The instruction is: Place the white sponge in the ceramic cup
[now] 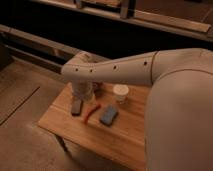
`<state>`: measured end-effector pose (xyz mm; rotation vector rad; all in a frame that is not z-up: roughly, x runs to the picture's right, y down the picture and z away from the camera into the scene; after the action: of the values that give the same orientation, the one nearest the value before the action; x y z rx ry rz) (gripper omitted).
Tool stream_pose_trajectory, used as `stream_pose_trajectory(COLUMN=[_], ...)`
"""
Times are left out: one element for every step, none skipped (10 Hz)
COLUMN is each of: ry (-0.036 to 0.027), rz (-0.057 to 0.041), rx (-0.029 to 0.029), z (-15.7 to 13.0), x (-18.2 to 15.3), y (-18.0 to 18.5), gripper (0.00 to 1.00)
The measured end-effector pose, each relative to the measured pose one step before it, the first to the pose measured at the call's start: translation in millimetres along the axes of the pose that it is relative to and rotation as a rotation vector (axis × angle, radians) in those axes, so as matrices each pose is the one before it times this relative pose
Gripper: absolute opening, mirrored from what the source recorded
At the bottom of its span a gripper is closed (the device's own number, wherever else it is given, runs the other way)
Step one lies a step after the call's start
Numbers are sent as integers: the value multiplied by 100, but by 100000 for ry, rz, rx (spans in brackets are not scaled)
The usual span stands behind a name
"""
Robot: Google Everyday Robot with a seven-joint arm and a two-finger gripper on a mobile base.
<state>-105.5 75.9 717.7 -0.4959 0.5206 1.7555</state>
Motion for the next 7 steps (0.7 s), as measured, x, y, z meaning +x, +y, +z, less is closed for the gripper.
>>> stream_pose_trajectory(ry=[48, 18, -74, -377, -170, 308, -308], rz=[3574, 986, 219, 1099, 1366, -102, -306], rx=[-32, -36, 355, 1954, 3150, -128, -484], z=[16, 3, -38, -173, 54, -46, 22], x=[42, 60, -17, -276, -457, 153, -34], y=[87, 115, -91, -721, -1342, 143, 226], gripper=[65, 65, 65, 65, 65, 65, 65])
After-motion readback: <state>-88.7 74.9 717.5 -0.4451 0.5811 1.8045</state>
